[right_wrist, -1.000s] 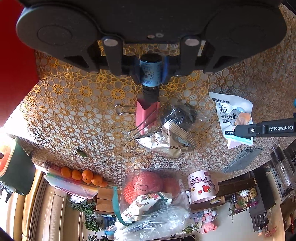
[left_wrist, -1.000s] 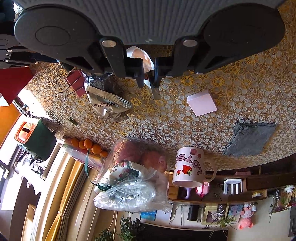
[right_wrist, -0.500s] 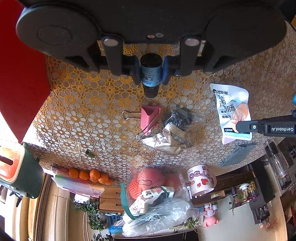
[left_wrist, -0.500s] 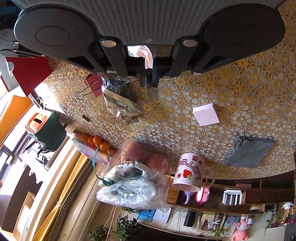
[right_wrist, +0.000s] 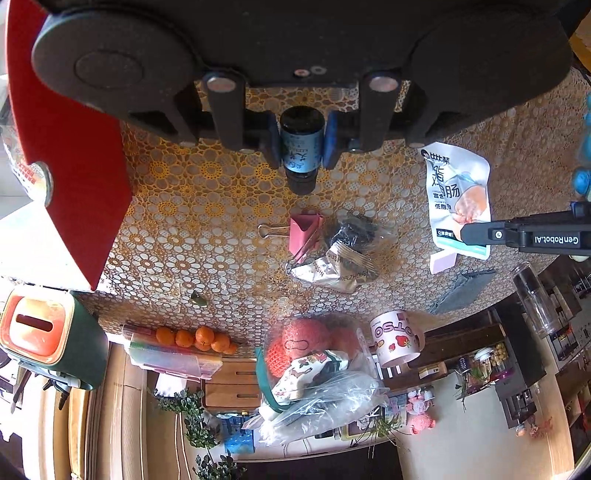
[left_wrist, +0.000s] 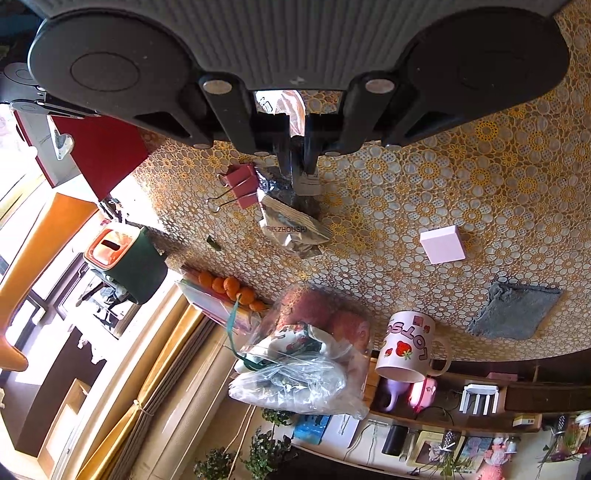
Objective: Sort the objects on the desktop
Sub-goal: 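Carry the bottle and sausage packet with both tools over the red box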
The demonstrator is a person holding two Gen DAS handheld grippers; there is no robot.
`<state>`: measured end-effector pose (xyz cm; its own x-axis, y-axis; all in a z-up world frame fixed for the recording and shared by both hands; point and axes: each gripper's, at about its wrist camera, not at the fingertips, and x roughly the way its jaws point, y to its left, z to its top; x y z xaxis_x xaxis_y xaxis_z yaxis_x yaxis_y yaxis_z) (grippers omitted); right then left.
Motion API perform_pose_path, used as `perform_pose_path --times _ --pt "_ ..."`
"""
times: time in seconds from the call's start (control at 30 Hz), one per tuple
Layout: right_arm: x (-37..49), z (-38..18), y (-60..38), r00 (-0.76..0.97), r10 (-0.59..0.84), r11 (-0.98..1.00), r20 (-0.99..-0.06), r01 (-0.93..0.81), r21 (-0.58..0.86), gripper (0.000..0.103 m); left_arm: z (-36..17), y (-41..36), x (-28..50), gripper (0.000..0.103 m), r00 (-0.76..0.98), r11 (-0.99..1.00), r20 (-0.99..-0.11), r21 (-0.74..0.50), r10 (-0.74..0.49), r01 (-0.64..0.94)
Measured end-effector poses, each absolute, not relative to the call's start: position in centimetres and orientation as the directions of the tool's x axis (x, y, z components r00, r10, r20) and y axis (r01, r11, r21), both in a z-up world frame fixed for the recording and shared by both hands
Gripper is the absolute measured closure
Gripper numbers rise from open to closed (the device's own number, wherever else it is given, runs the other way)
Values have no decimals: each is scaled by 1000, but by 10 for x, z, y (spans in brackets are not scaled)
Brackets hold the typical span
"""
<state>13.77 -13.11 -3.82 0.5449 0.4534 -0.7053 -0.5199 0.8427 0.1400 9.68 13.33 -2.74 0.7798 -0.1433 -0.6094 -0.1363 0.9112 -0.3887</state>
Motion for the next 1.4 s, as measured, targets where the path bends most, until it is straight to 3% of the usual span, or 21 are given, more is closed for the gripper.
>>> perform_pose_path --times 0.67,1.4 --pt "96 16 -216 643 442 875 -625 -461 145 80 39 28 90 98 799 899 -502 -424 -332 107" --pt "105 25 -339 759 305 951 -575 -280 135 80 68 -116 129 98 727 868 -483 -361 -488 342"
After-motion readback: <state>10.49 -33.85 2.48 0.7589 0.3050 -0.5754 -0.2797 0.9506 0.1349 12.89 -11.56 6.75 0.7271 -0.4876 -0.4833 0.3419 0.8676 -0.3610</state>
